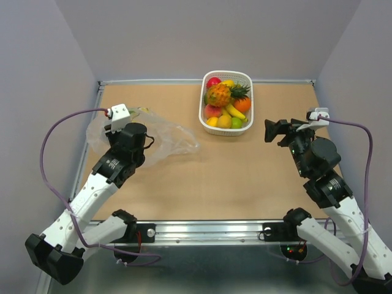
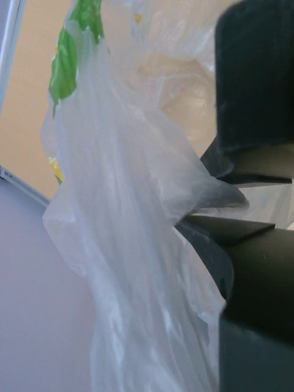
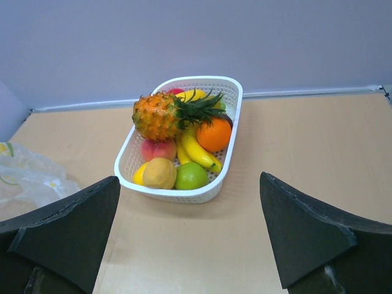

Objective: Untie the knot of the plastic bag and take out the fruit

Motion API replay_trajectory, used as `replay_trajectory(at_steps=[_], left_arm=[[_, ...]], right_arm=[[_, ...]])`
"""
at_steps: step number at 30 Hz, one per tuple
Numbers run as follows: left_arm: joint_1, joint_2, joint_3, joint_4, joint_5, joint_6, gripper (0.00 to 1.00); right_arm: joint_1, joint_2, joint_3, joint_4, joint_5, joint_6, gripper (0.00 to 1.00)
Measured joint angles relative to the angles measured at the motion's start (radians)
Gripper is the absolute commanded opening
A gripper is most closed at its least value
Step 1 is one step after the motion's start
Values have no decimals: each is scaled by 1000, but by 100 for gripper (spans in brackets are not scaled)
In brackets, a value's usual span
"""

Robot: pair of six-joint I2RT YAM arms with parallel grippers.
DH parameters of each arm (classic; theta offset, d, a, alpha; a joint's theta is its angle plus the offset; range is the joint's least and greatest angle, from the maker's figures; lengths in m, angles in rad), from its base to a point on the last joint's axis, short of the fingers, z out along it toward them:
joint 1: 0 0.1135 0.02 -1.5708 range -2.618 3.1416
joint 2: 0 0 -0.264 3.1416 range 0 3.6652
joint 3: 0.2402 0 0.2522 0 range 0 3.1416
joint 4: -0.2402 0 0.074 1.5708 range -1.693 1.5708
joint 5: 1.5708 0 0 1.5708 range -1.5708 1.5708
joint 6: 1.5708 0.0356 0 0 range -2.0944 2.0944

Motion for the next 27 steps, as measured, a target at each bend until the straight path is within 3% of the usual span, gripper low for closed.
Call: replay_trajectory(at_steps=[2, 6, 10, 16, 23, 27], left_arm=[[1, 0, -4, 5, 13, -11, 70], [1, -21, -22, -11, 62, -45, 86], [1, -90, -27, -51, 126, -80, 91], [1, -335, -27, -72, 239, -102, 94], [1, -711, -66, 30, 344, -103, 94], [1, -826, -134, 74, 363, -100, 94]], right_arm=[[0, -19, 0, -25, 12, 0, 100], [0, -58, 0, -56, 34, -1, 100], [0, -108, -1, -72, 61, -4, 100], [0, -214, -18, -77, 99, -29, 100], [0, -364, -38, -82, 156, -74, 100], [0, -451, -76, -83, 185, -98, 100]])
